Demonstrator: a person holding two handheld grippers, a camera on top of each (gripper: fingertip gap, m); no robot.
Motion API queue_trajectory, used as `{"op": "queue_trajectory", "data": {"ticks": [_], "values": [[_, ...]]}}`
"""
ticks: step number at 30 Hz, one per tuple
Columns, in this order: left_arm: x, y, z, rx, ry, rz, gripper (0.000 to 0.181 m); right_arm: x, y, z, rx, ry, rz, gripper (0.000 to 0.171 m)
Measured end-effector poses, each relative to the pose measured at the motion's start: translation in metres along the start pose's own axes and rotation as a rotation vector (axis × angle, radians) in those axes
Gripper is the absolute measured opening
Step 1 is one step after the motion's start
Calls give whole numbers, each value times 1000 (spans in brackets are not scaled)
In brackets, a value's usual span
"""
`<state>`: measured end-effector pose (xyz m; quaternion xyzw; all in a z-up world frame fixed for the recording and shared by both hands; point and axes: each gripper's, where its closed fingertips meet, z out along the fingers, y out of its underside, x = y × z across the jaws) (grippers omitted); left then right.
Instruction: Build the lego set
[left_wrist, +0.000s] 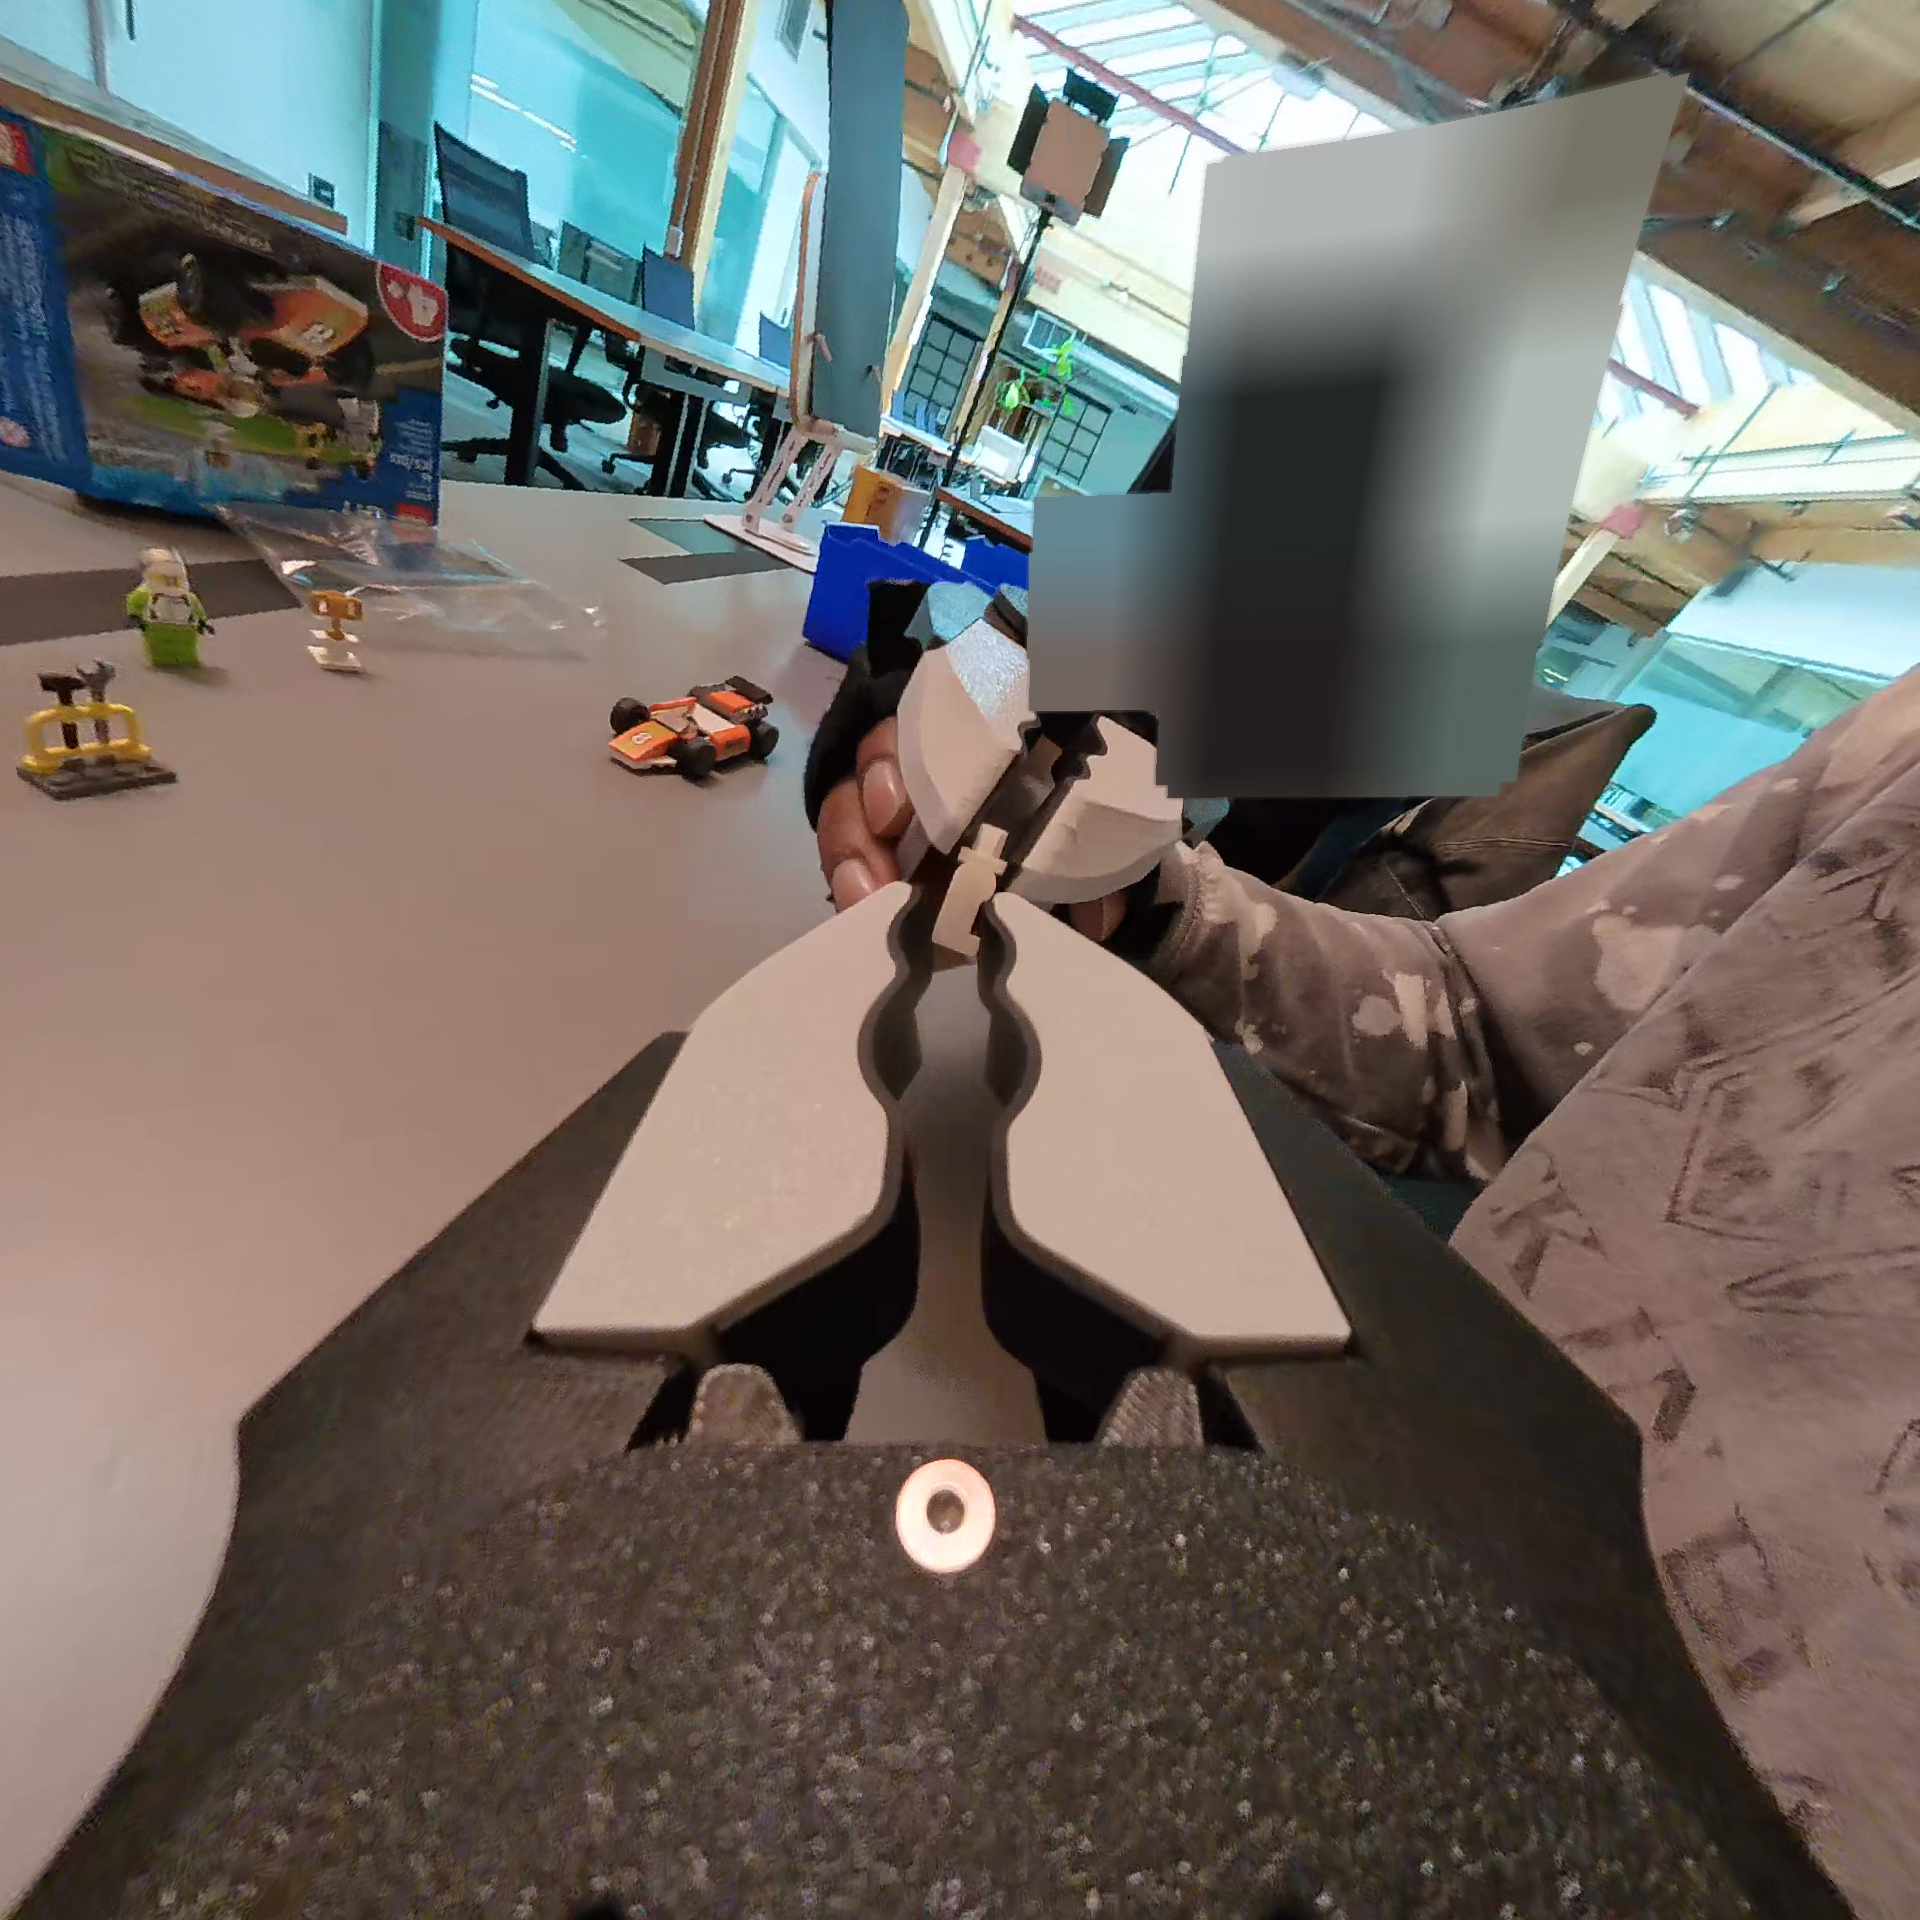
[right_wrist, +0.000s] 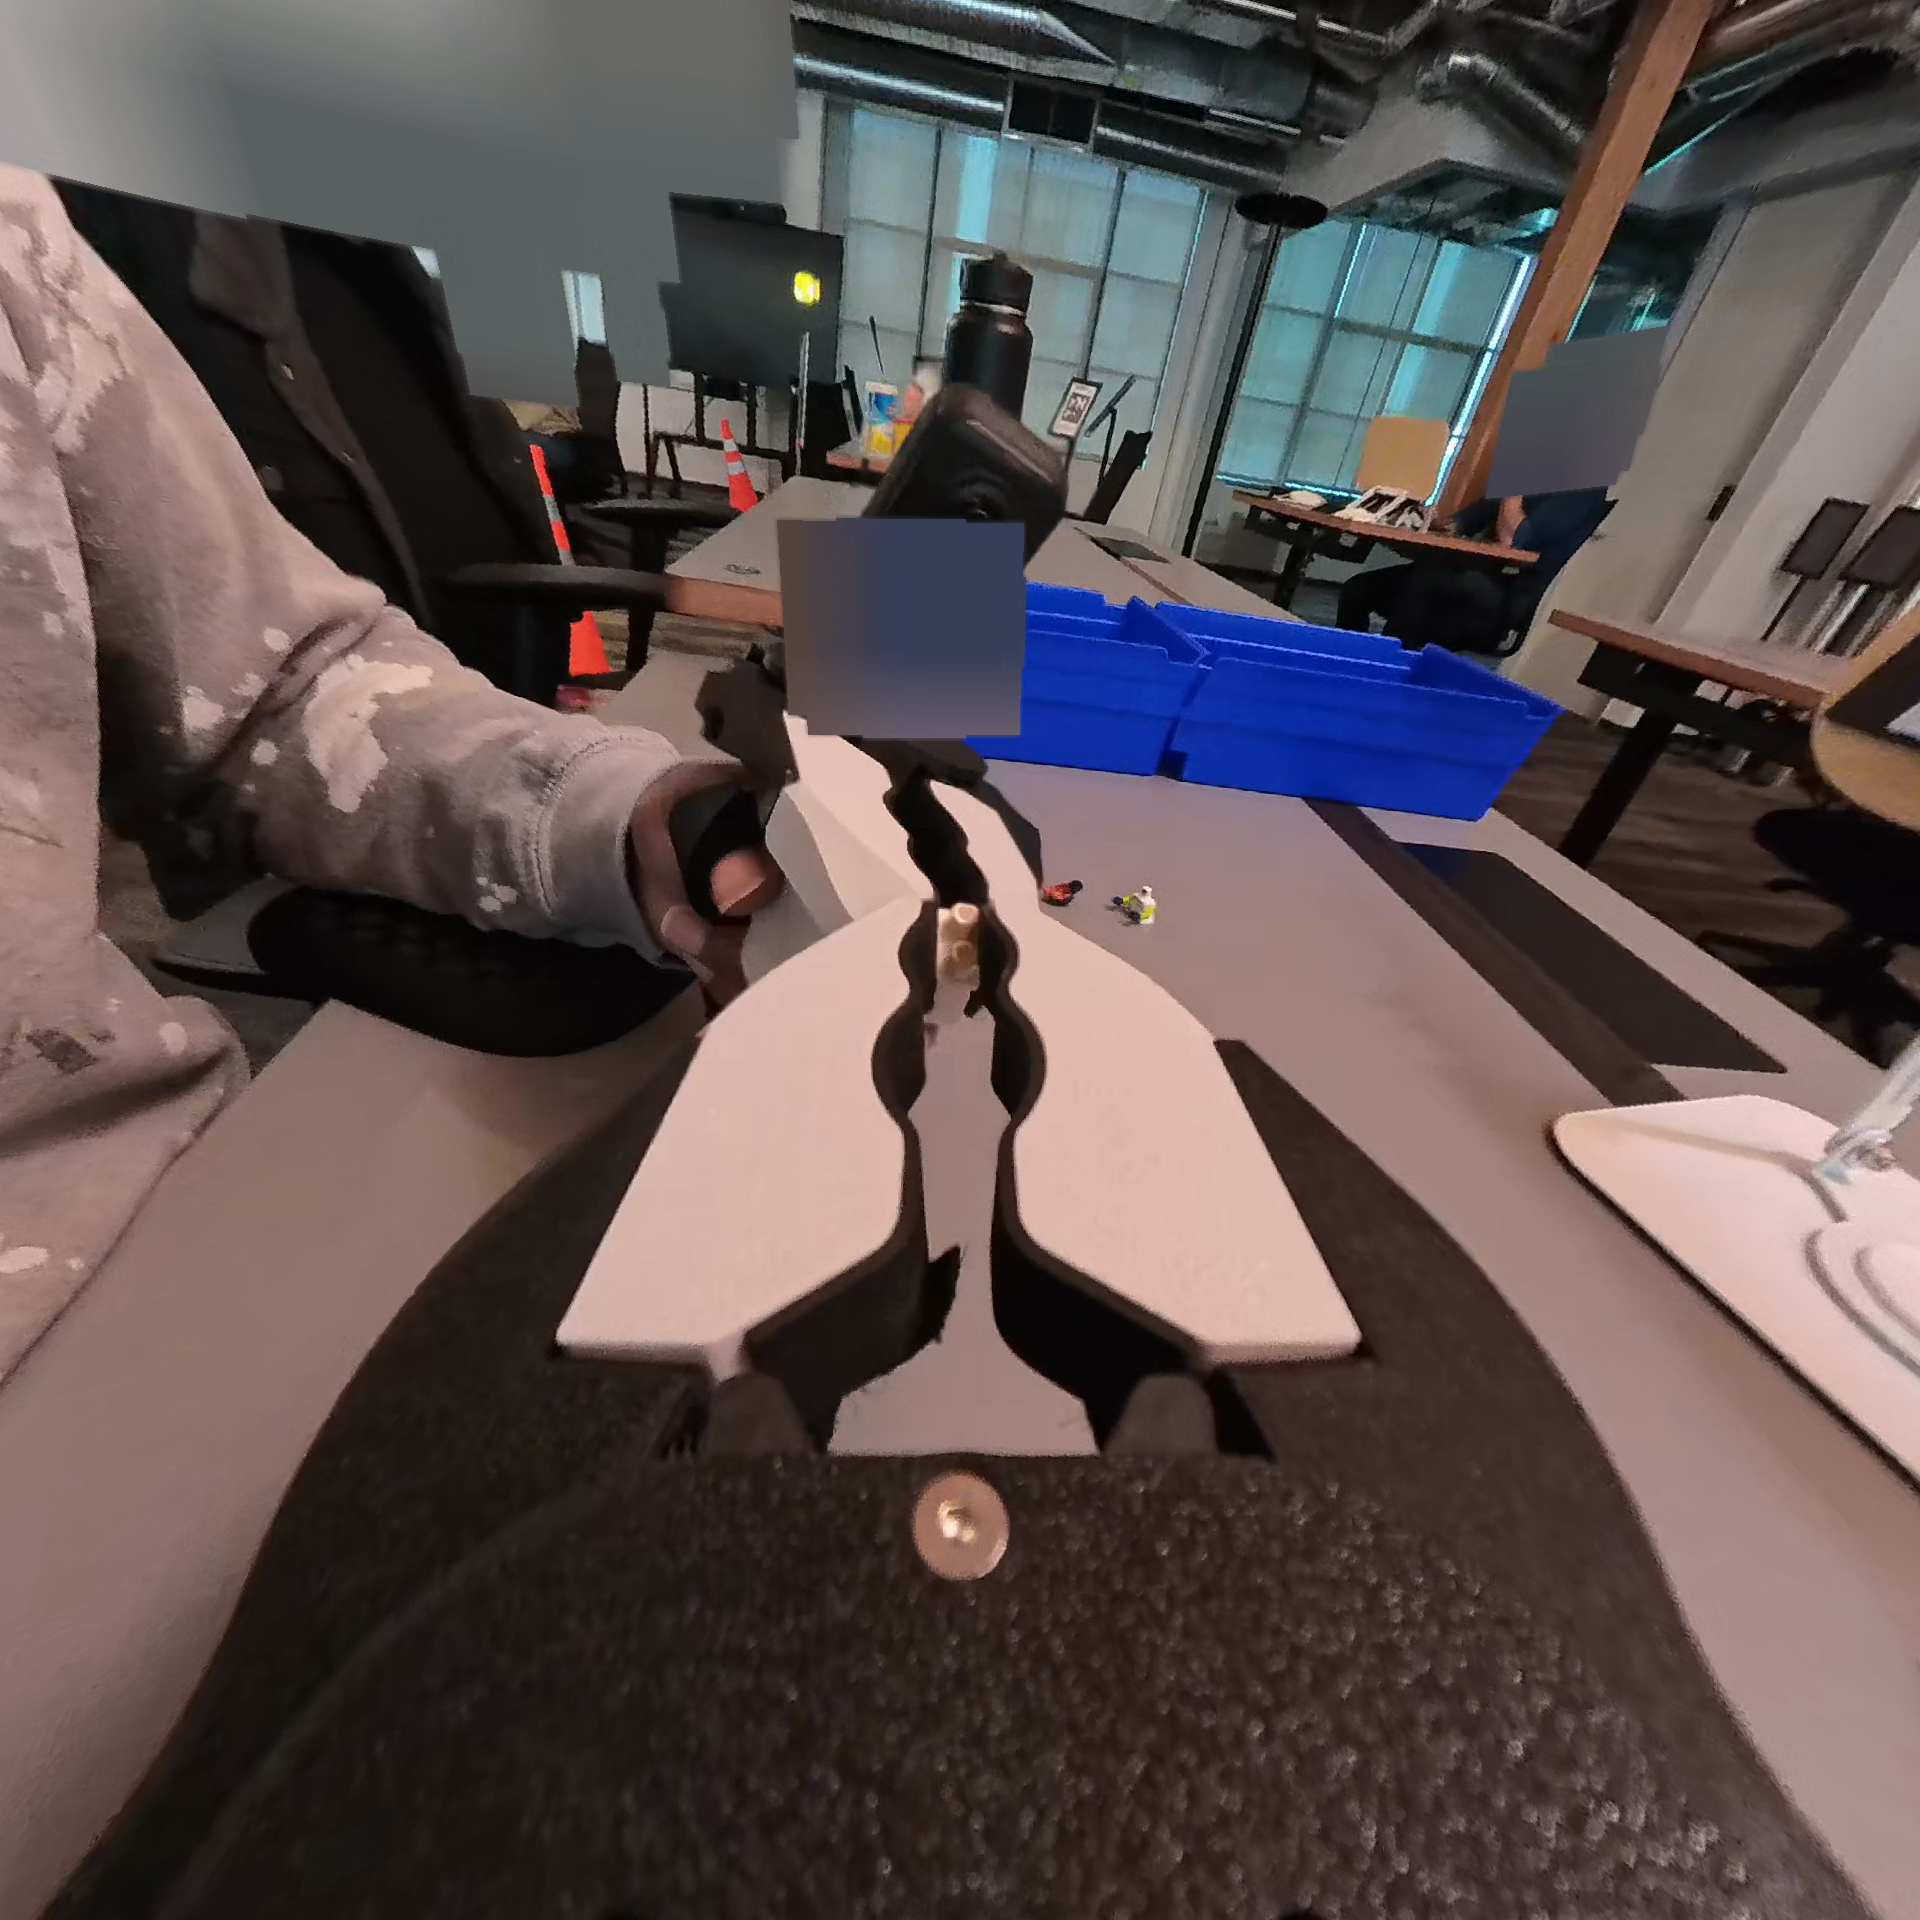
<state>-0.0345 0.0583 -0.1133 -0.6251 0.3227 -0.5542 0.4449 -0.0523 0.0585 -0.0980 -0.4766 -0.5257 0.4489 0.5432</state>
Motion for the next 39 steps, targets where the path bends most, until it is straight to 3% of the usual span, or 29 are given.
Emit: {"op": "queue_trajectory", "data": {"ticks": [5, 9, 39], "values": [[1, 0, -1, -33, -57, 216, 9, -5, -6, -6, 68, -108, 180, 9], [2, 1, -2, -46, -66, 252, 9, -6, -3, -7, 55, -124, 188, 8], [-3, 3, -2, -44, -57, 158, 9, 1, 3, -5, -15, -39, 97, 6]]}}
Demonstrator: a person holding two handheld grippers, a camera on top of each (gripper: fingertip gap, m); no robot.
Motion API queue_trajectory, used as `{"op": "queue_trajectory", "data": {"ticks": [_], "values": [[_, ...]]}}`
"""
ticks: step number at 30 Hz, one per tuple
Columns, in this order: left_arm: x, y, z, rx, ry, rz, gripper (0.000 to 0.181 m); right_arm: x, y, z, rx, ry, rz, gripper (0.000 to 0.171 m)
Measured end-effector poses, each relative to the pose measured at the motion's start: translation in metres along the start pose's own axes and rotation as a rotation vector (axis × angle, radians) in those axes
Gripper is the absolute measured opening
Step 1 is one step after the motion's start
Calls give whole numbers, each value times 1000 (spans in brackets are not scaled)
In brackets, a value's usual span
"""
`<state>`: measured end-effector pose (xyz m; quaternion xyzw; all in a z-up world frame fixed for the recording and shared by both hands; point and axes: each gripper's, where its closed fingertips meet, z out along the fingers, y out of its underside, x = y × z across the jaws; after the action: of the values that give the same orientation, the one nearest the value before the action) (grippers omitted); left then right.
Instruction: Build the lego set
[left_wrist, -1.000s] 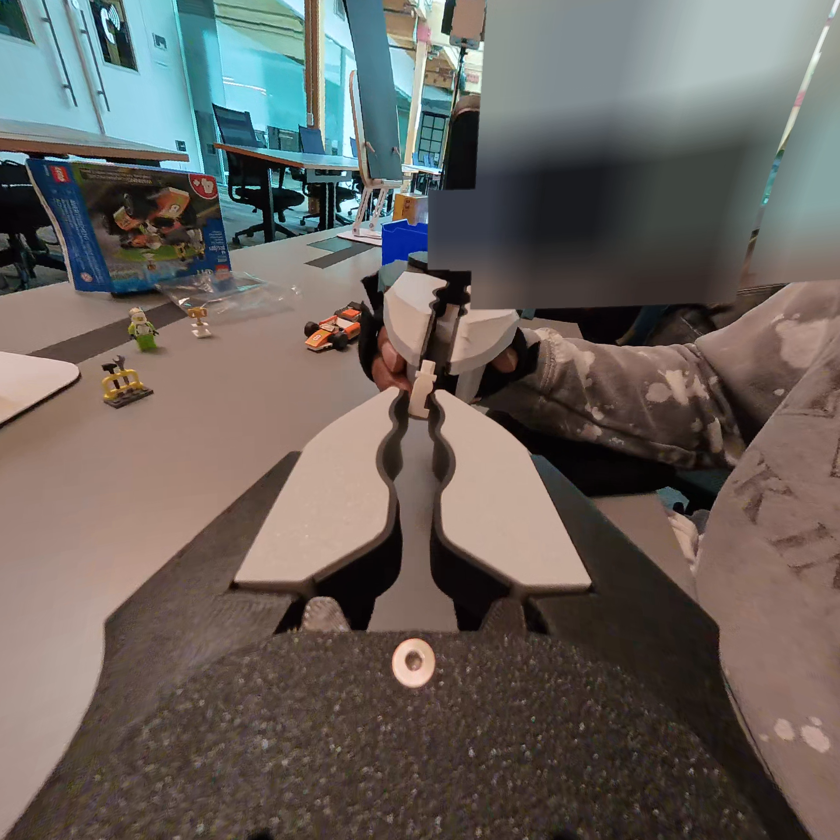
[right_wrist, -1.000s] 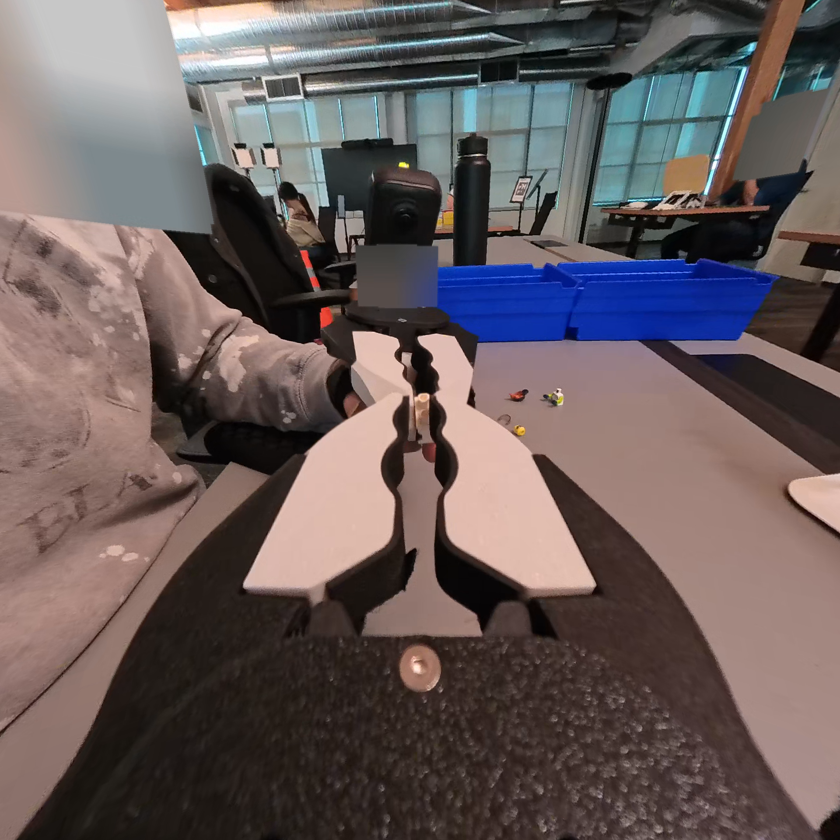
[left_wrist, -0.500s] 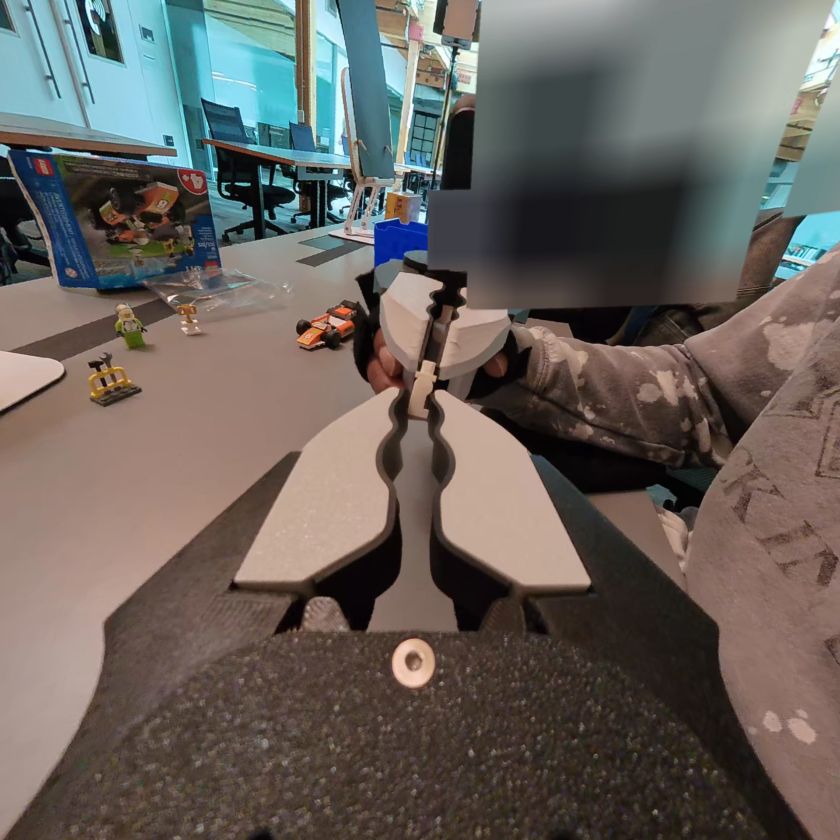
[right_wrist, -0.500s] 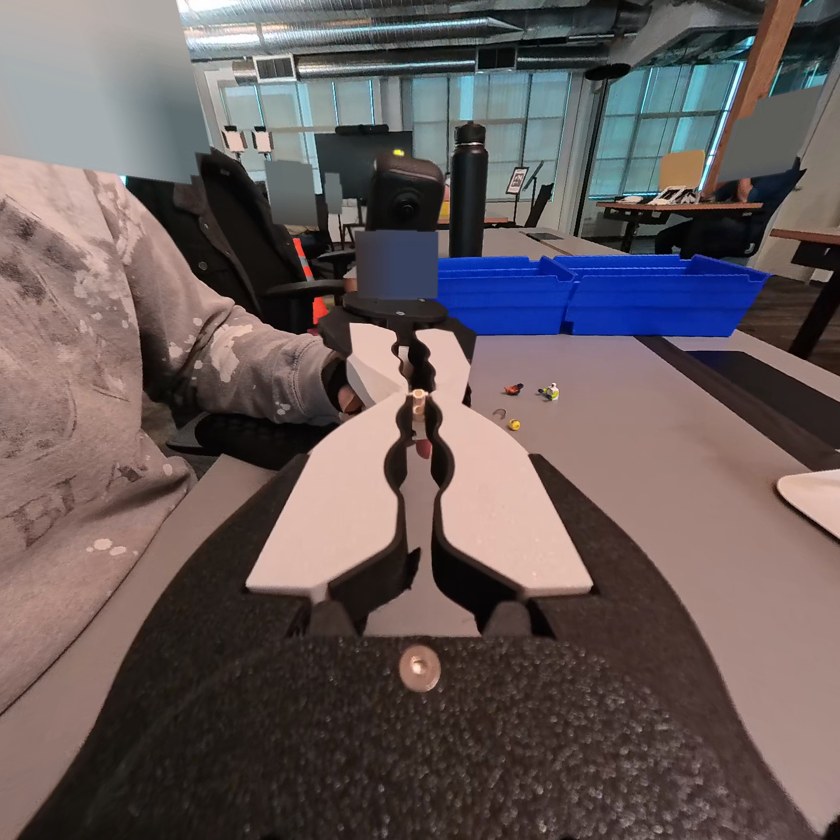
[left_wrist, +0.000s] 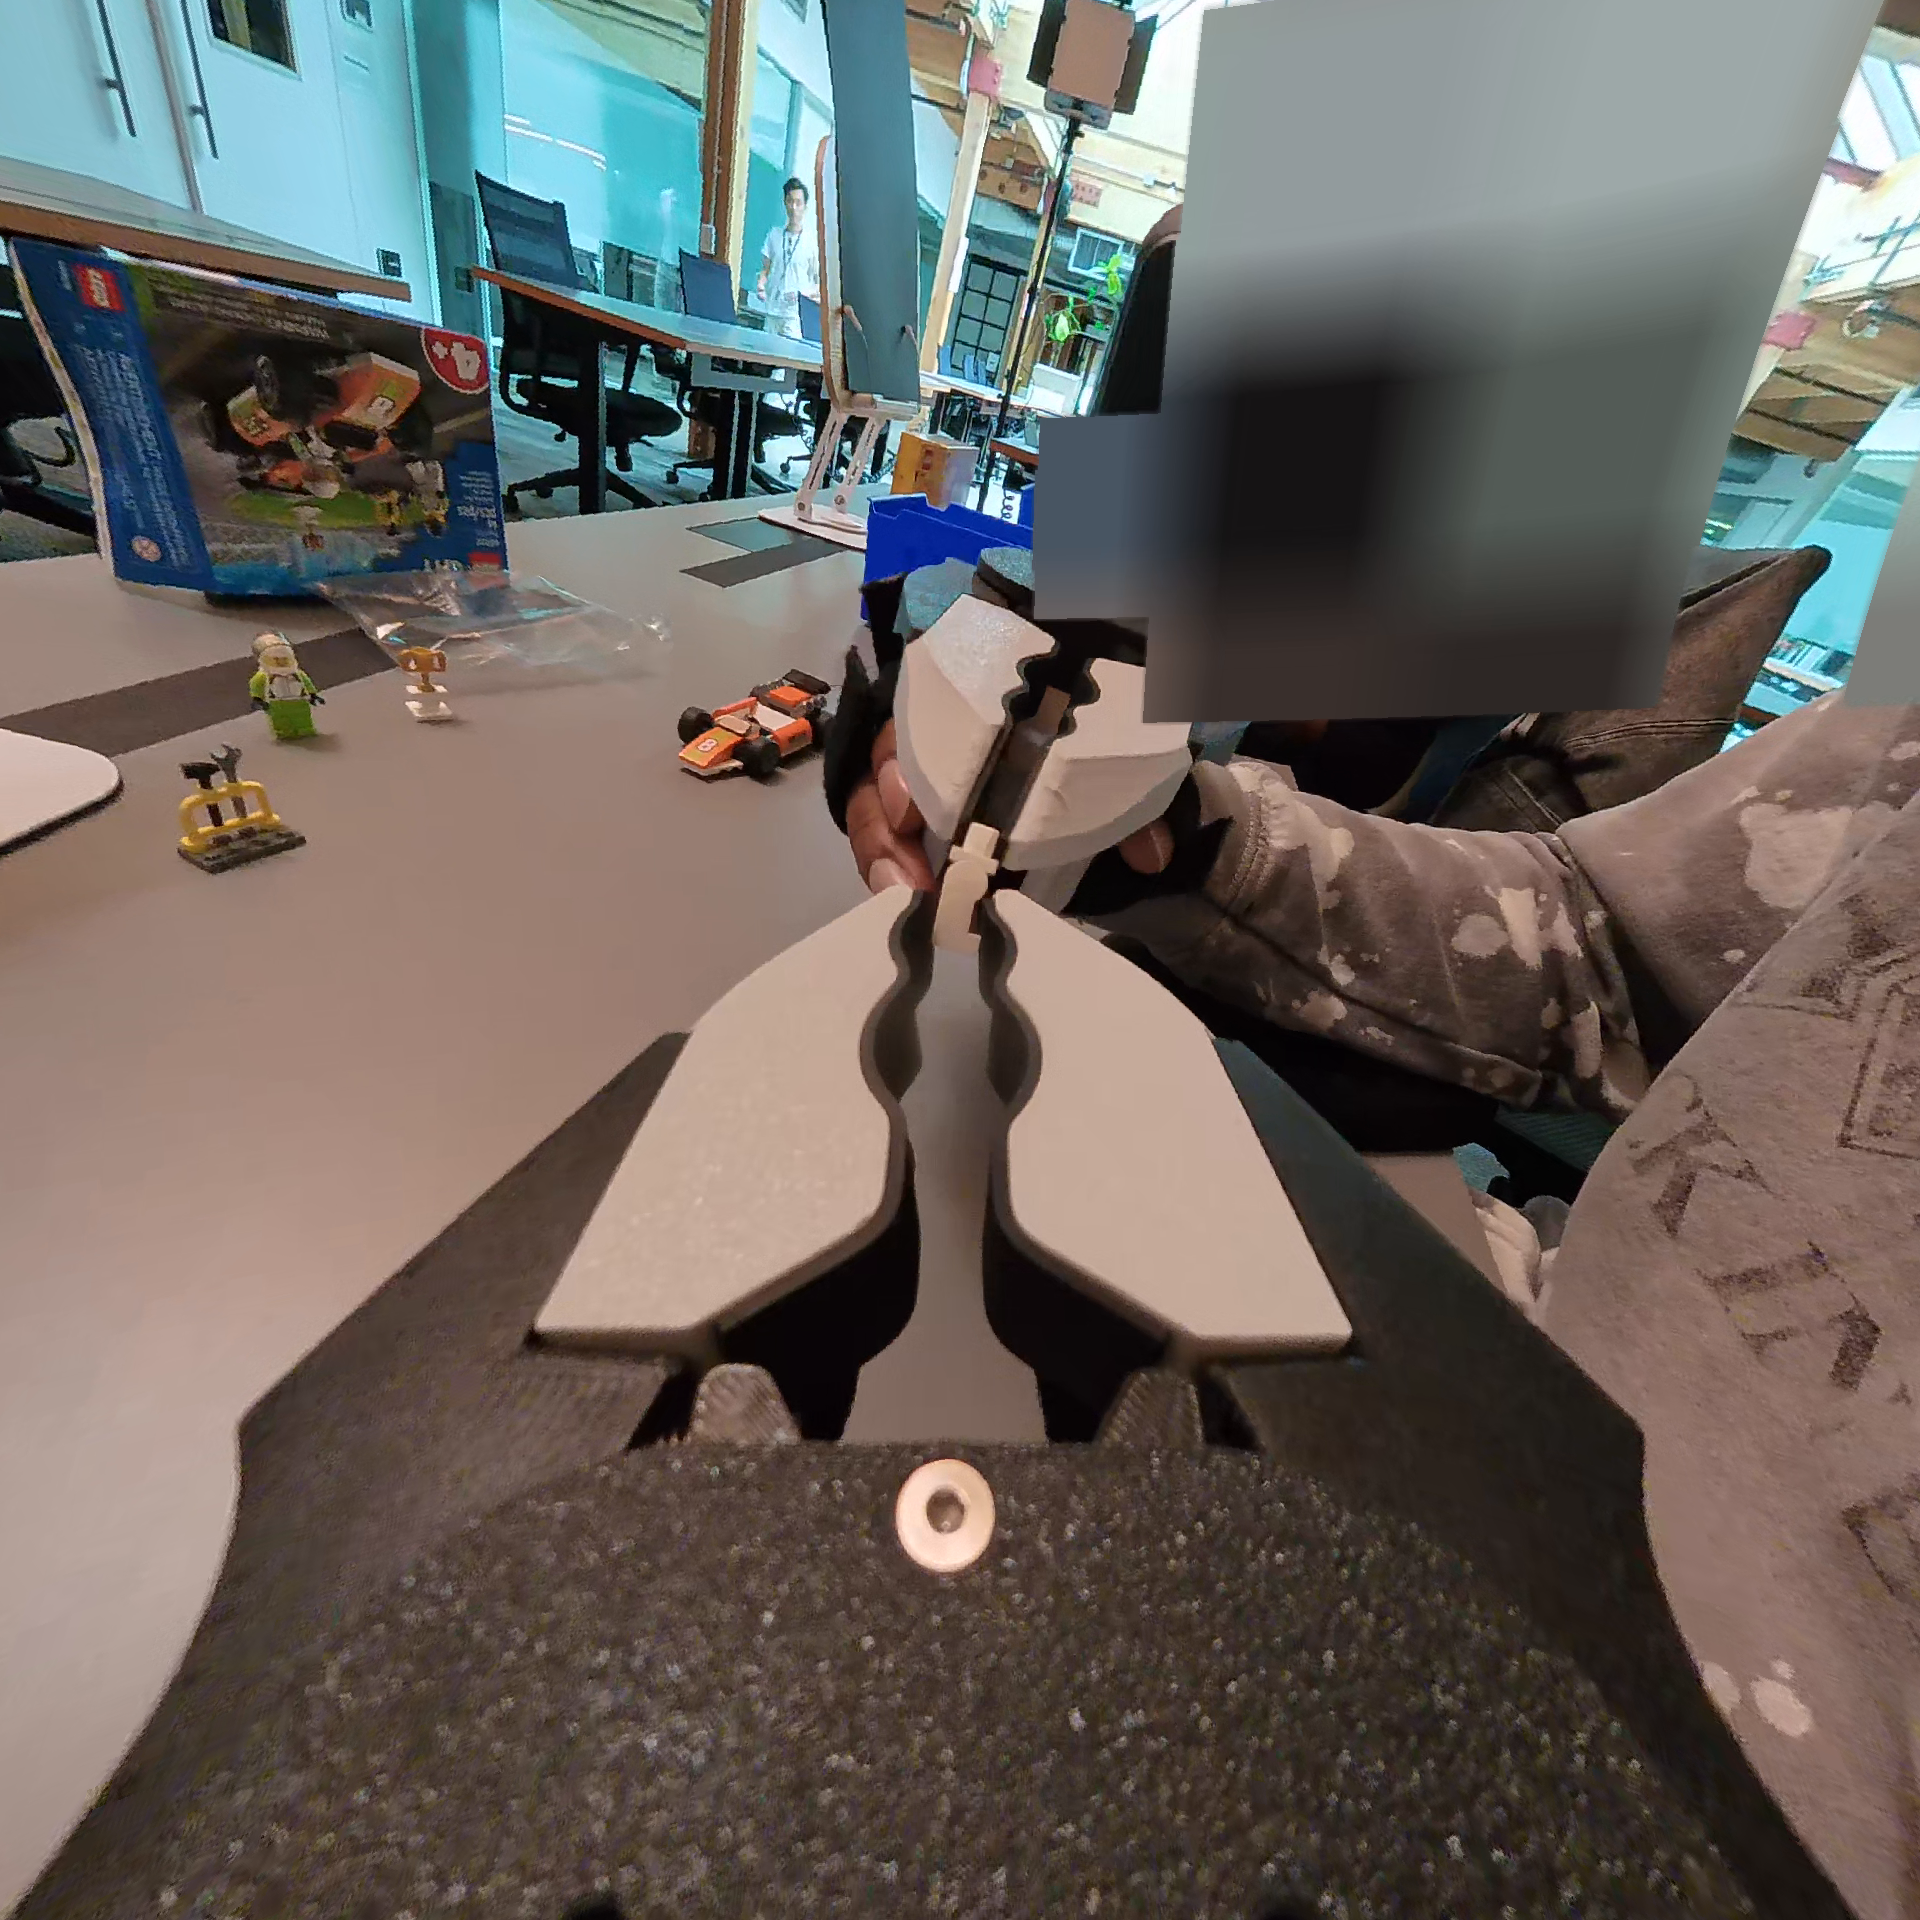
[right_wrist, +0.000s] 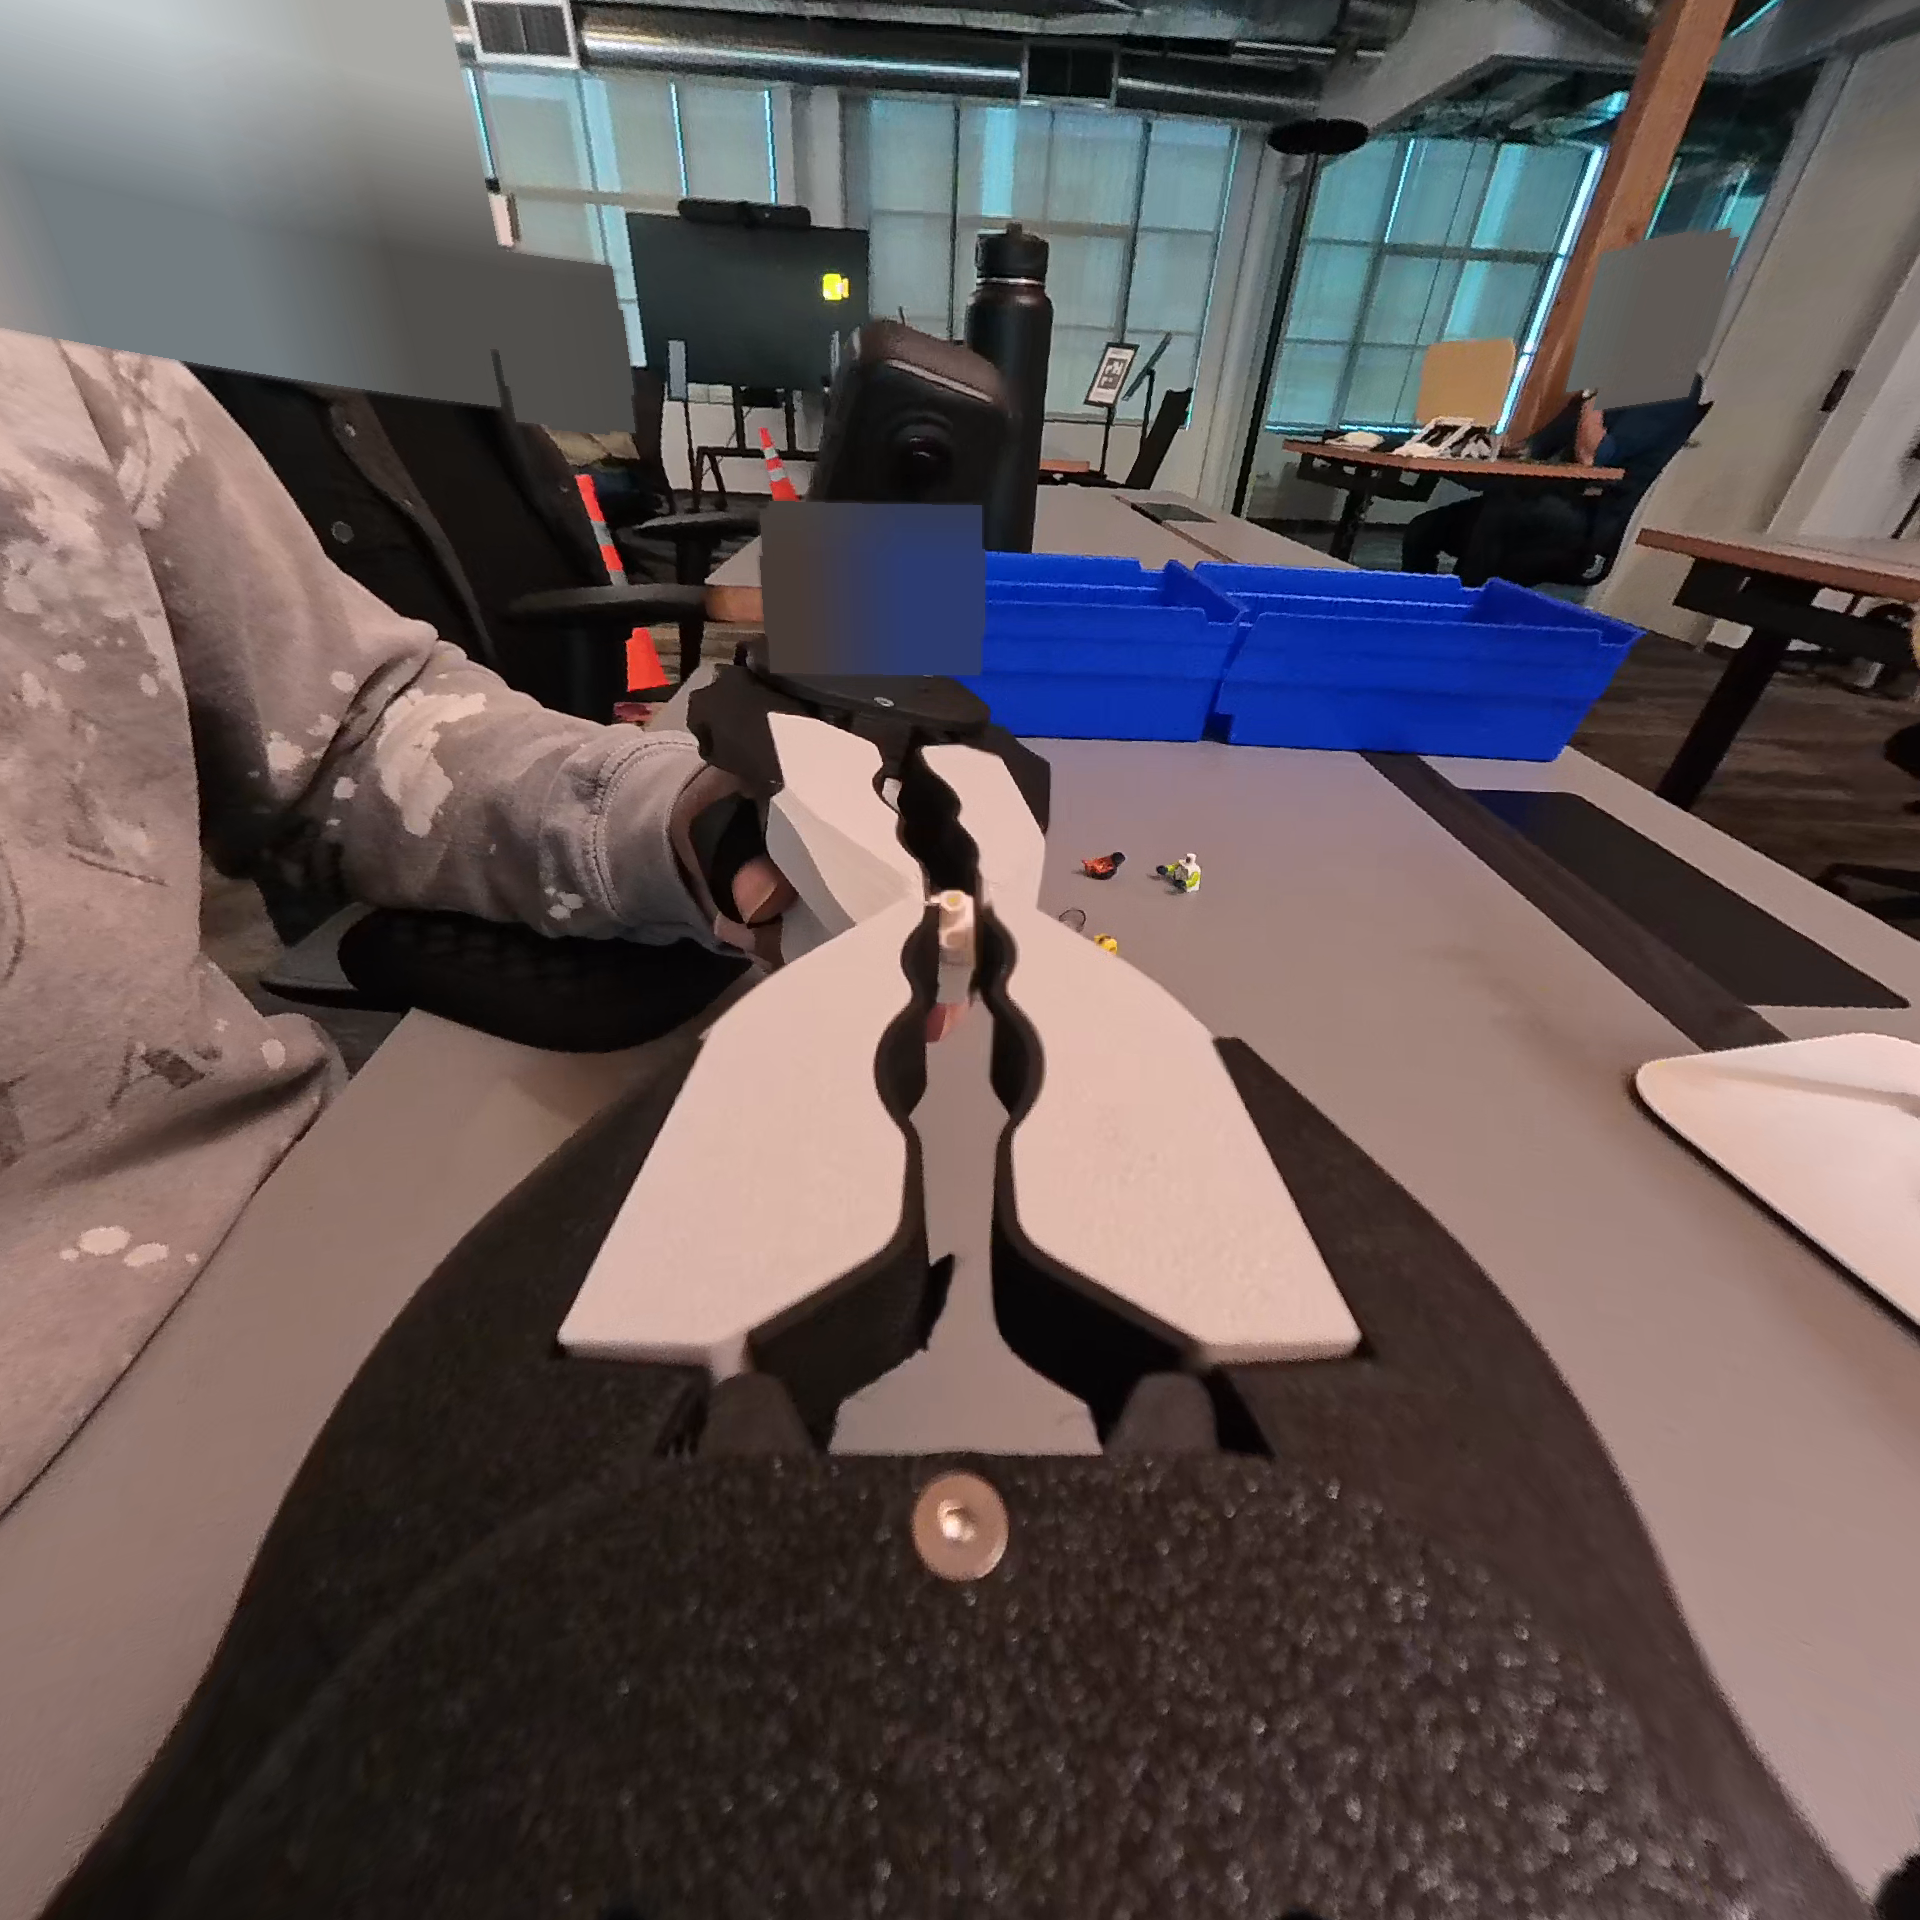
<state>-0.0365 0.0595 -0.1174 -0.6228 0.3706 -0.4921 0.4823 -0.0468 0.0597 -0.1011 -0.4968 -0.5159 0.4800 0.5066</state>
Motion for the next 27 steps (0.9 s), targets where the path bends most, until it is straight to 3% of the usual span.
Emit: {"op": "queue_trajectory", "data": {"ticks": [3, 10, 27], "values": [[1, -2, -2, 6, -1, 23, 9, 0, 1, -1, -8, -9, 17, 14], [2, -1, -2, 3, 5, 24, 9, -4, 2, 2, -8, -13, -29, 7], [3, 2, 0, 21, 95, -213, 9, -4, 5, 0, -101, 61, -247, 7]]}}
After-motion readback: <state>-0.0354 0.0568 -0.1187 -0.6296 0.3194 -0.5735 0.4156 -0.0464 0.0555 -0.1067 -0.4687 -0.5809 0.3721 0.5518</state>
